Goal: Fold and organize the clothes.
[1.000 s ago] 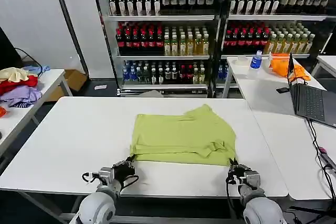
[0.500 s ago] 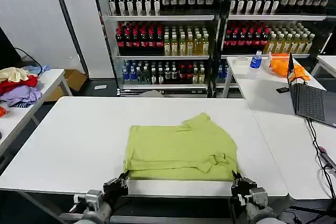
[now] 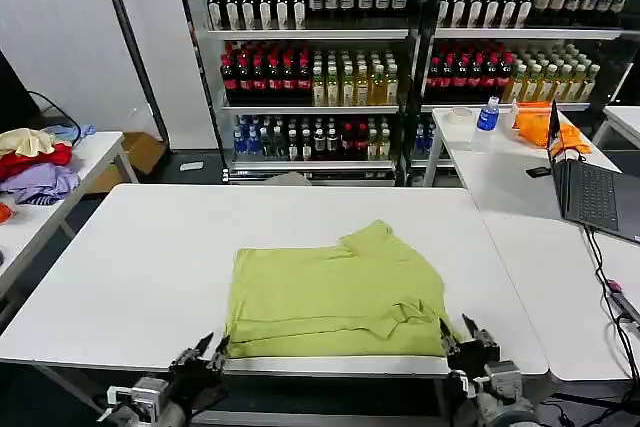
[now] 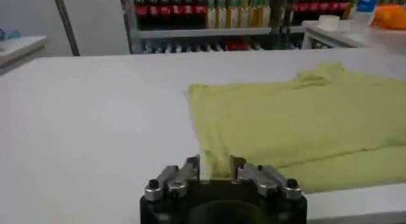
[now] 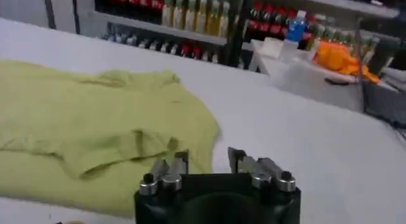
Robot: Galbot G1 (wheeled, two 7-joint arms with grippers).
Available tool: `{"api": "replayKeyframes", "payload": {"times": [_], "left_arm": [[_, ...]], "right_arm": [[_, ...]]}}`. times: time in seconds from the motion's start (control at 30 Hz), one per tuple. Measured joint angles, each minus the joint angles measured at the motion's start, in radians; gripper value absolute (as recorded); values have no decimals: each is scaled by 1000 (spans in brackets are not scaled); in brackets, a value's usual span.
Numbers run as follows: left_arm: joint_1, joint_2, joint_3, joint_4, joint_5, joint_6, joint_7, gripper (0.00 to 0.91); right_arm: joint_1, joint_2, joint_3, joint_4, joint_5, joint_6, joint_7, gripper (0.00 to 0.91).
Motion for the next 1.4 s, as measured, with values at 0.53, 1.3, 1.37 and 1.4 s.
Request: {"api": "replayKeyframes", "payload": {"times": [0.53,1.3,1.37,1.4], "left_arm": [[-395,66,105,265,-133,16,-21,907],[-804,-19,370,618,-184,62,-21,907],[-812,-25,384,632,-184,61,-17,907],[-816,-28,390,637,-182,61,-15,907]], "right_arm": [[465,34,-182,-337,183,-28,75,907],[947,165,-377,-880,308,-40,84,907],[970,178,-385,-919,312,-40,80,907],[981,185,-386,-937,315,-40,79,907]]}}
